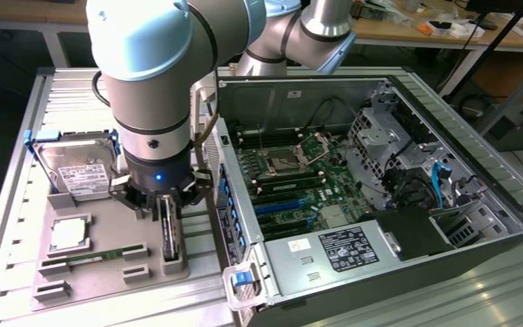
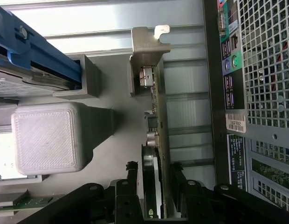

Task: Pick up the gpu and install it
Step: 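Pick up the gpu and move the gpu toward the slot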

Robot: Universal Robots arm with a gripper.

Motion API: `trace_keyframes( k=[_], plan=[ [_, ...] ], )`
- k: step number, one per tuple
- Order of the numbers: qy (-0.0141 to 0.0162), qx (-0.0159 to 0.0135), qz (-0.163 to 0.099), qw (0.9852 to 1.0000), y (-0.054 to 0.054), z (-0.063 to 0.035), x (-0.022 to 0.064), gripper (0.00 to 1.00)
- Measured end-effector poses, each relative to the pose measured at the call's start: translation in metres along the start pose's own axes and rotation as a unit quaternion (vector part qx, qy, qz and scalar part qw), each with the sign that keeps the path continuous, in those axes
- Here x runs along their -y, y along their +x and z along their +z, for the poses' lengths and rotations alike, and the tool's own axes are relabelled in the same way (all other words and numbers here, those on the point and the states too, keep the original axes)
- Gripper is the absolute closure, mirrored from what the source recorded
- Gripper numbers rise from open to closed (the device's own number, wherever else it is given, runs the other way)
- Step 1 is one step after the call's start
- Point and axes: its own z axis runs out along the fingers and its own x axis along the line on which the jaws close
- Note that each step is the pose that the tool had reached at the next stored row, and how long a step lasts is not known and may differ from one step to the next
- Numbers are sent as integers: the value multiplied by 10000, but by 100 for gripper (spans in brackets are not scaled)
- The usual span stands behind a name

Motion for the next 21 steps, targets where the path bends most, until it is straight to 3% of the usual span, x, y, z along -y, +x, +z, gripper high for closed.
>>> trace_keyframes(
  k=[18, 20, 21],
  plan=[
    [1, 0, 1, 10000, -1, -62, 13, 59],
    [1, 0, 1, 10000, -1, -62, 13, 61],
    [1, 0, 1, 10000, 0, -62, 13, 67]
  ],
)
